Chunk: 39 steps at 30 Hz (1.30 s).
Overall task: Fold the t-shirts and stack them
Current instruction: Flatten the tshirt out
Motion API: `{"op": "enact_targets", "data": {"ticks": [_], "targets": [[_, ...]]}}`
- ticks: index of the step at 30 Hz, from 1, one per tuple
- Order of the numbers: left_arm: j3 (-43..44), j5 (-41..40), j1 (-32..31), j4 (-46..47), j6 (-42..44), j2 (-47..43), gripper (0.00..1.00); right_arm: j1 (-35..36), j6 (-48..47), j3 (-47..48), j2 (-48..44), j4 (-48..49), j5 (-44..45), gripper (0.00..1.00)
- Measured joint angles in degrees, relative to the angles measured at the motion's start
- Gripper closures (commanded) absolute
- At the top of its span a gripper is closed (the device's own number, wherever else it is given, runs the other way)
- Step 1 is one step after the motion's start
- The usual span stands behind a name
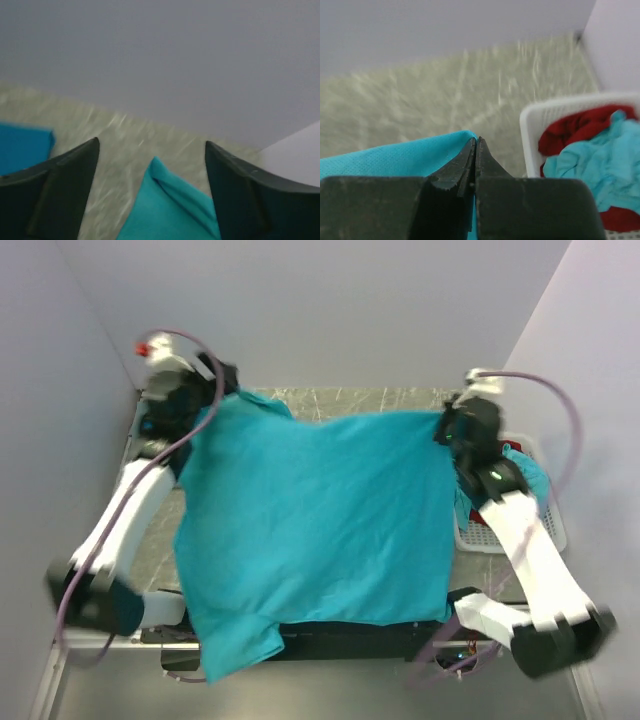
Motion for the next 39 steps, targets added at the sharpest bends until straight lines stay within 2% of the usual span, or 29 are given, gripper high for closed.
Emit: {"op": "enact_targets", "data": {"ticks": [1, 2, 3, 4, 5, 8, 11, 16, 22, 28, 32, 39], "targets": [[-2.2, -1.0, 0.0, 0.1, -0.2, 4.1, 0.01, -1.6, 0.1, -3.4, 3.4, 2.3, -1.1, 0.96], [-4.5, -1.9, 0.1, 0.0, 0.1, 8.0, 0.0, -2.4, 0.1, -6.4, 6.6, 4.4, -2.4, 0.87], [-6.5, -2.5, 0.1, 0.2, 0.2, 10.8, 0.01, -3.2, 0.0, -9.2, 10.4, 5.7, -3.7, 0.49], [-8.7, -3.0, 0.2, -0.1, 0.2, 13.5, 0.01, -3.5, 0.1, -11.5, 13.9, 7.0, -5.2, 0.33], [-10.5, -3.3, 0.3, -0.3, 0.1, 15.4, 0.01, -3.8, -0.6, -13.0, 17.5, 7.5, -6.6, 0.21], [-13.7, -3.5, 0.6, -1.2, -0.1, 17.8, 0.01, -3.9, -0.9, -12.5, 26.0, 7.3, -9.2, 0.19], [-13.9, -3.4, 0.7, 0.7, -0.9, 17.5, 0.01, -3.9, -0.6, -10.2, 30.3, 7.4, -9.9, 0.18], [-14.9, -1.1, 0.7, 2.7, -2.3, 16.4, 0.01, -3.9, 0.9, -9.5, 28.9, 7.4, -11.9, 0.18], [-22.0, 6.5, 0.4, 3.4, -5.5, 13.6, 0.0, -3.6, 6.0, -11.2, 24.5, 5.4, -15.8, 0.18], [-23.9, 8.6, -5.2, 1.7, -7.1, 13.8, 0.01, -3.1, 12.2, -18.7, 22.3, 3.3, -19.4, 0.18], [-23.4, 10.1, -8.8, 1.9, -7.6, 17.7, 0.0, -3.0, 14.2, -21.0, 24.8, 0.8, -20.0, 0.18], [-23.3, 10.5, -8.5, 1.9, -8.9, 27.0, 0.01, -3.0, 14.9, -19.7, 35.1, 0.4, -20.0, 0.18]]}}
